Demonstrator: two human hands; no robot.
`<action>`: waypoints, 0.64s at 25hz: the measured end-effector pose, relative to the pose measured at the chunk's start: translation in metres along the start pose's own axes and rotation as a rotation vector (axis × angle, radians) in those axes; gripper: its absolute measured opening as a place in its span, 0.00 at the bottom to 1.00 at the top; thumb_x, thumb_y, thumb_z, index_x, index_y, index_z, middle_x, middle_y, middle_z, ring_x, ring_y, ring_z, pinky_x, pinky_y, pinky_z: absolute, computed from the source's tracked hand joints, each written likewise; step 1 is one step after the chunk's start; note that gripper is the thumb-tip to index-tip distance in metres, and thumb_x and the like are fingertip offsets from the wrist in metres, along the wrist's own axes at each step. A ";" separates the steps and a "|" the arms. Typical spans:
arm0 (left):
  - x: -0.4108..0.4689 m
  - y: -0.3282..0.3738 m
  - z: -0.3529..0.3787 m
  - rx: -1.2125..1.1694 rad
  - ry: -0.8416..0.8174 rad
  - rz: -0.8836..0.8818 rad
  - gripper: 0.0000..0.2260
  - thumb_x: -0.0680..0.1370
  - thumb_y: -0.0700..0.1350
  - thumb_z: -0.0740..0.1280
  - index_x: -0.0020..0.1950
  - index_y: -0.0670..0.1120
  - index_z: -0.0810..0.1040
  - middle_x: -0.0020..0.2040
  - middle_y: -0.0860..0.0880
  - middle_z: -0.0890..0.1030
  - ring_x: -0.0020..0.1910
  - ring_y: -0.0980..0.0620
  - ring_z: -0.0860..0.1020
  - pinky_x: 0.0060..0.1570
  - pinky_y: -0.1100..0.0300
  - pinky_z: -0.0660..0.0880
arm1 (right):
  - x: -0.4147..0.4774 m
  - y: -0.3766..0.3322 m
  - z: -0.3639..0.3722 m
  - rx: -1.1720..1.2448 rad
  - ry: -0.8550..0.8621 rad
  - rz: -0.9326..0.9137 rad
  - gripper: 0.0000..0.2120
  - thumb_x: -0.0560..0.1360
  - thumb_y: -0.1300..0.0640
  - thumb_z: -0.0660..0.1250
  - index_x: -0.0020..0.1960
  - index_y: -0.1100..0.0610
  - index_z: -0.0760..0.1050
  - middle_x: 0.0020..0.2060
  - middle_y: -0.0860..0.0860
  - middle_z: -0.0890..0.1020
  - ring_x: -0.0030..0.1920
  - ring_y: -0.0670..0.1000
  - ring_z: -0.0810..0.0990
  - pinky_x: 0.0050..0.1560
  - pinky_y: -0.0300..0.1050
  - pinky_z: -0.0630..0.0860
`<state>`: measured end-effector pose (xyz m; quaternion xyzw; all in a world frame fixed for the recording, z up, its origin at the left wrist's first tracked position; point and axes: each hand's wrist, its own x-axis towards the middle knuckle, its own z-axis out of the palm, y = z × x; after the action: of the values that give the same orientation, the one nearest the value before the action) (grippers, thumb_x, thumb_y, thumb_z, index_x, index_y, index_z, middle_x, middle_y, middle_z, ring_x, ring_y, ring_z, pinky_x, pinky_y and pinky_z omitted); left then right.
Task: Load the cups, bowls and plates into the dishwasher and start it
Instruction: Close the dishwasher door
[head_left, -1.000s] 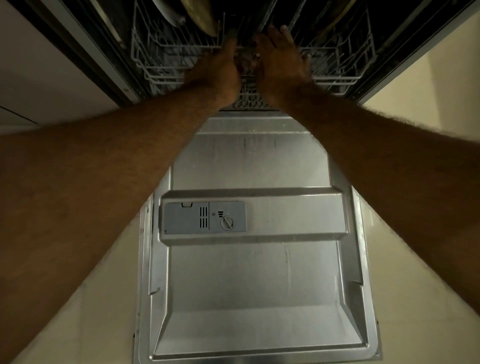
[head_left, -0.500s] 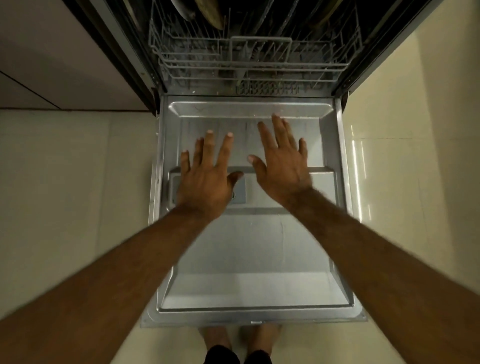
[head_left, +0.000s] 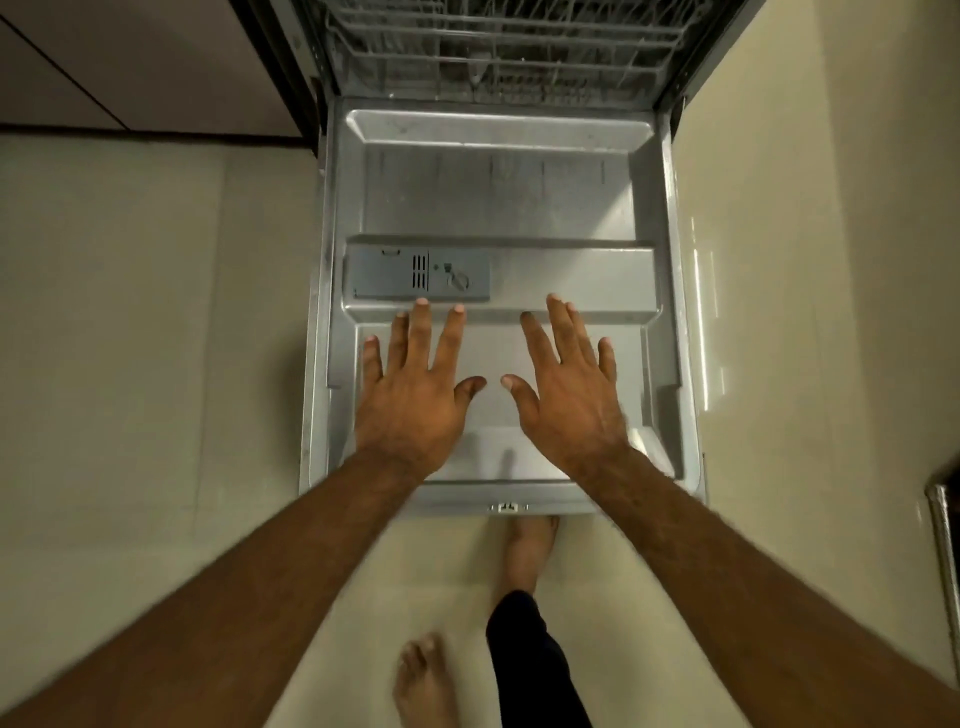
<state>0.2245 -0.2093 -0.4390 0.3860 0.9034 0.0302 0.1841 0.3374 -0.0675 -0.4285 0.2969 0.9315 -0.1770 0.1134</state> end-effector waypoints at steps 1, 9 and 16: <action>-0.015 0.001 0.009 0.006 -0.019 0.011 0.35 0.83 0.66 0.48 0.82 0.54 0.35 0.83 0.44 0.39 0.82 0.41 0.43 0.79 0.37 0.46 | -0.017 -0.001 0.006 0.006 -0.010 0.018 0.34 0.83 0.40 0.57 0.82 0.50 0.47 0.82 0.53 0.42 0.81 0.55 0.41 0.78 0.66 0.46; -0.133 0.008 0.076 0.021 -0.015 0.074 0.35 0.83 0.66 0.50 0.83 0.52 0.41 0.84 0.42 0.45 0.82 0.40 0.47 0.78 0.37 0.48 | -0.139 0.002 0.075 -0.052 -0.058 0.019 0.35 0.82 0.43 0.59 0.82 0.51 0.47 0.82 0.53 0.42 0.81 0.54 0.40 0.79 0.63 0.44; -0.157 0.002 0.157 0.167 -0.005 0.101 0.45 0.79 0.60 0.66 0.83 0.48 0.38 0.83 0.39 0.43 0.82 0.39 0.44 0.79 0.38 0.47 | -0.160 0.034 0.152 -0.254 -0.125 -0.016 0.44 0.80 0.40 0.63 0.82 0.54 0.38 0.81 0.56 0.37 0.81 0.57 0.37 0.79 0.61 0.39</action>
<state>0.3810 -0.3330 -0.5361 0.4452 0.8817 -0.0369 0.1519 0.5011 -0.1839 -0.5254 0.2610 0.9399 -0.0768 0.2063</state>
